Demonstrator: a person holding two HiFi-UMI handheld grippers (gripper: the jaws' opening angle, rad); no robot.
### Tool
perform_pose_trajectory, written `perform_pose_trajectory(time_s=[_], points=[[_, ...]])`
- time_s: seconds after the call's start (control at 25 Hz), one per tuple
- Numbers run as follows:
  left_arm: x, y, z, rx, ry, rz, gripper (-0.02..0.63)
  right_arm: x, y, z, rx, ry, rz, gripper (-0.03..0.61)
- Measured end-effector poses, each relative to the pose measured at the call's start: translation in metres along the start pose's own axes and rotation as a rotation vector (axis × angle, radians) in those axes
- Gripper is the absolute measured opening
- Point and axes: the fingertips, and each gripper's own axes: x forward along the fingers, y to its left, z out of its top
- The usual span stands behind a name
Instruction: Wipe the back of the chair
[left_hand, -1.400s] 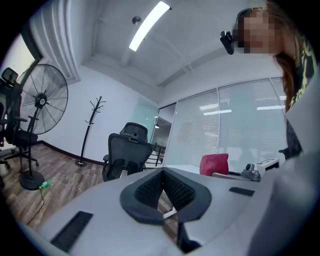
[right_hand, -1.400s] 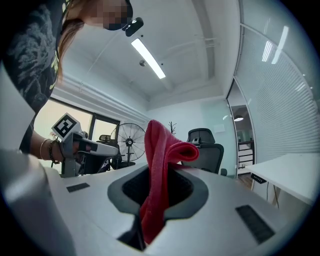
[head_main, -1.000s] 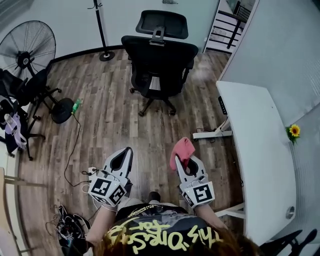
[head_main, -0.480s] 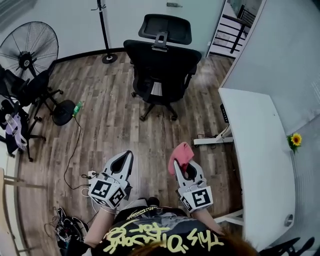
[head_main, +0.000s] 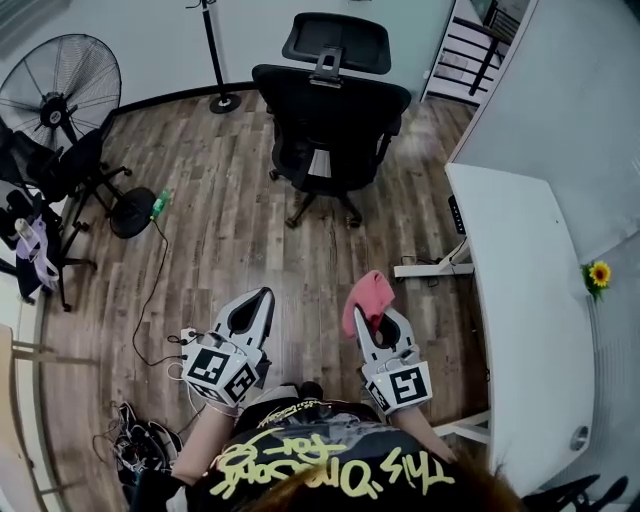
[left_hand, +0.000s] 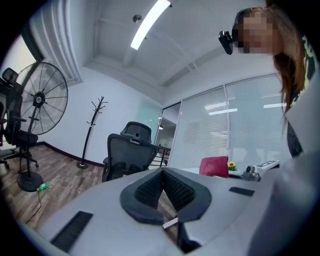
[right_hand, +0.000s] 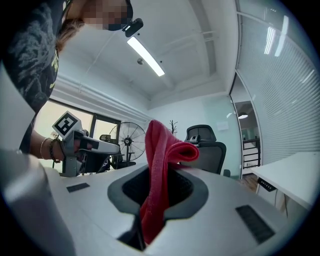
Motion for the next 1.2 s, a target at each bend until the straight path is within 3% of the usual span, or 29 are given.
perform_pose_trajectory(time_s=[0.68, 1.2], points=[[-0.002, 0.009, -0.011, -0.023, 0.016, 0.031, -0.008, 0.009, -0.005, -0.015, 0.015, 0.029, 0.015, 0.061], [0.09, 0.063, -0.001, -0.037, 0.009, -0.048, -0.008, 0.086, -0.057, -0.023, -0.019, 0.022, -0.058, 0.061]])
